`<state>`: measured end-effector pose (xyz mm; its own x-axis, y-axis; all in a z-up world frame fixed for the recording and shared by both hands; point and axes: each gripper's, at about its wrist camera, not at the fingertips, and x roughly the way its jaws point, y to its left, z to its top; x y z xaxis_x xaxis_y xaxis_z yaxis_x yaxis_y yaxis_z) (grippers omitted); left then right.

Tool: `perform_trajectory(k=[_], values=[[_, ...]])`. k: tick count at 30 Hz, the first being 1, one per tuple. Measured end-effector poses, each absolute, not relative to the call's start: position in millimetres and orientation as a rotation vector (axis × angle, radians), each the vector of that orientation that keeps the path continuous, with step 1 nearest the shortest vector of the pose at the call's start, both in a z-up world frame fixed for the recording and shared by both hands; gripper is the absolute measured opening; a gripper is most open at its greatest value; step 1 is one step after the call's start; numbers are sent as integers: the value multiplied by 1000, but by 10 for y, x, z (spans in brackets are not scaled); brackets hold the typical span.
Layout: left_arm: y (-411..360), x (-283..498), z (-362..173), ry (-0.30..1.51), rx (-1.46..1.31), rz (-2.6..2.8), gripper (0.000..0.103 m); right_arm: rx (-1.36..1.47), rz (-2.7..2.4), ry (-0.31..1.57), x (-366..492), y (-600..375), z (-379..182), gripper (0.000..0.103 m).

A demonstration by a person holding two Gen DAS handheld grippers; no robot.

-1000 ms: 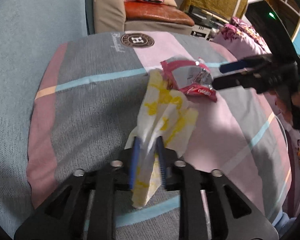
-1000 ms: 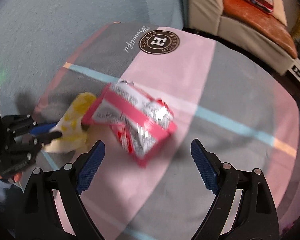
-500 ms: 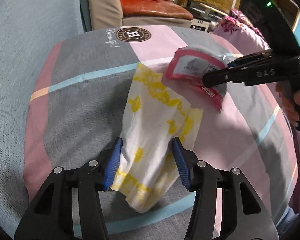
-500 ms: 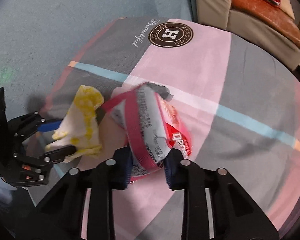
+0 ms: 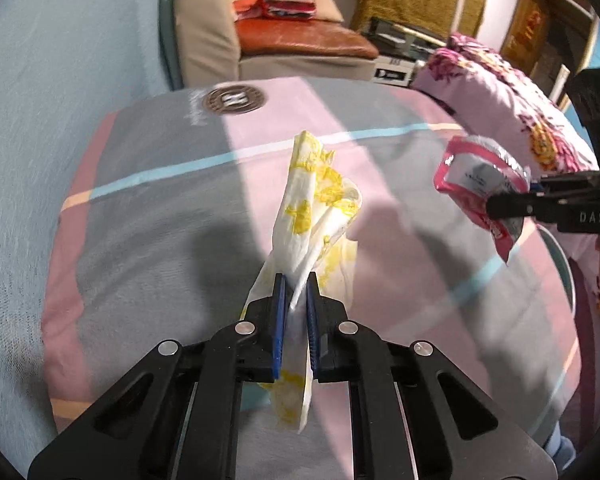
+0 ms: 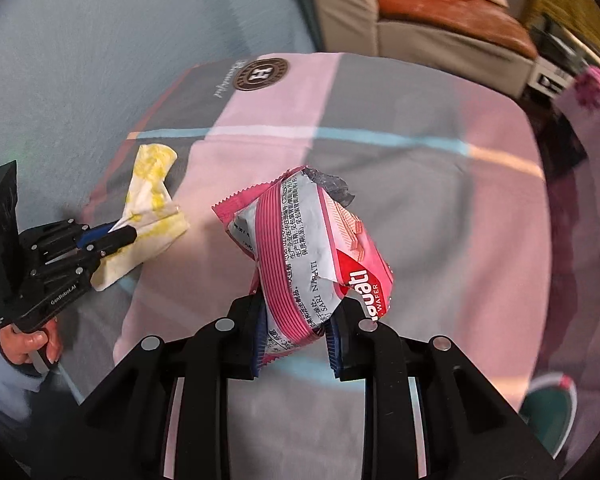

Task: Collect trash
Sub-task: 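Carry tissue and packet over the wastebasket and open the left gripper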

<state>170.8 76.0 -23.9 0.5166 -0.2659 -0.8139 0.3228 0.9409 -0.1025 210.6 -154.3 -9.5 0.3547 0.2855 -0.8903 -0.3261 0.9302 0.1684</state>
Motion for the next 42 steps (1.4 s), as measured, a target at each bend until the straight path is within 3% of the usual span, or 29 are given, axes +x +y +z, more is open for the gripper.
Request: perform_trajectory(k=[15, 42], values=[[-613, 1190, 139, 896, 170, -542, 11, 115, 197, 1030, 865, -2789, 73, 23], [-2875, 778, -153, 951, 371, -803, 11, 256, -108, 878, -223, -4549, 116, 23]])
